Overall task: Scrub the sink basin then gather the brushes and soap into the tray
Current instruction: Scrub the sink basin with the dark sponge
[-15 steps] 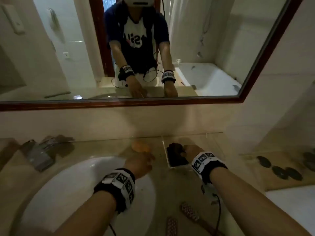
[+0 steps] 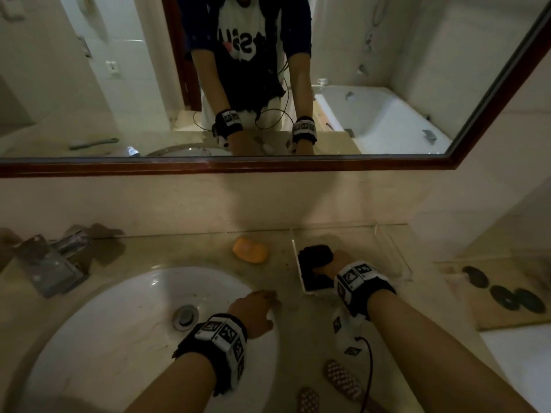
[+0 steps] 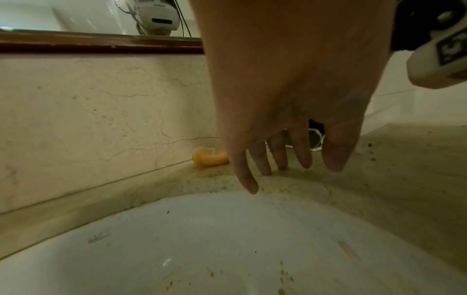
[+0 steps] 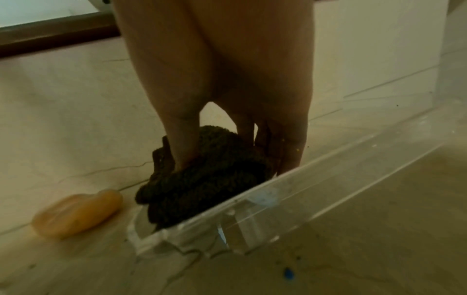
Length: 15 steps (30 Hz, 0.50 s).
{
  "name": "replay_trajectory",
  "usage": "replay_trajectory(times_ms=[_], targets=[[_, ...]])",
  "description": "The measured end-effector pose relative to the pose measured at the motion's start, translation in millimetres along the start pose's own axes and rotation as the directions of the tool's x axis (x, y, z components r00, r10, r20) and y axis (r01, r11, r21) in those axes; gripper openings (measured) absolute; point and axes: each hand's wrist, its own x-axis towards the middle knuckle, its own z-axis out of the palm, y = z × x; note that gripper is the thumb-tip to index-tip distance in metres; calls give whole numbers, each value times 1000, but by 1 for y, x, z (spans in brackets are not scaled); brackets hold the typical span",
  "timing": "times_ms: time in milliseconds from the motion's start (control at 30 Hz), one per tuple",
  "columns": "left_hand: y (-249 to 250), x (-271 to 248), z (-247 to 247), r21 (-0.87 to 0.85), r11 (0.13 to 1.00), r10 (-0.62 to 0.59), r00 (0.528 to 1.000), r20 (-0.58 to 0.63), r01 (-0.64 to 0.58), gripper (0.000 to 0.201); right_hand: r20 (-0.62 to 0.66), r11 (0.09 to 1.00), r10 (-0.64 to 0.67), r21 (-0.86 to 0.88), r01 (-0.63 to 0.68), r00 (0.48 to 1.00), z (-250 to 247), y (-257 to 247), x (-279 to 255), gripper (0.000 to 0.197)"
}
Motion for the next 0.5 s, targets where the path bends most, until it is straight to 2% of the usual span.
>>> replay_trajectory(times_ms=[133, 233, 267, 367, 433, 500], targets=[[-7, -11, -6, -149, 989, -22, 997, -73, 11, 54, -83, 992, 3, 129, 8, 997, -1, -8, -6, 56], [-24, -30, -19, -296, 955, -70, 977, -200, 8, 56, -166, 989, -140, 29, 147, 976, -3, -27, -20, 32], [-32, -37, -24, -362, 932, -98, 967, -234, 7, 58, -162, 977, -209, 1, 212, 964, -3, -36, -29, 23], [-59, -62, -41, -574, 818, -169, 940, -297, -34, 65, -14, 933, -353, 75, 353, 936, 5, -62, -53, 29], [-76, -80, -50, -648, 757, -166, 935, -313, -82, 67, 36, 908, -408, 120, 401, 912, 19, -80, -70, 38], [-92, -100, -54, -662, 739, -122, 942, -314, -125, 69, 42, 873, -474, 155, 463, 880, 38, -99, -88, 40]])
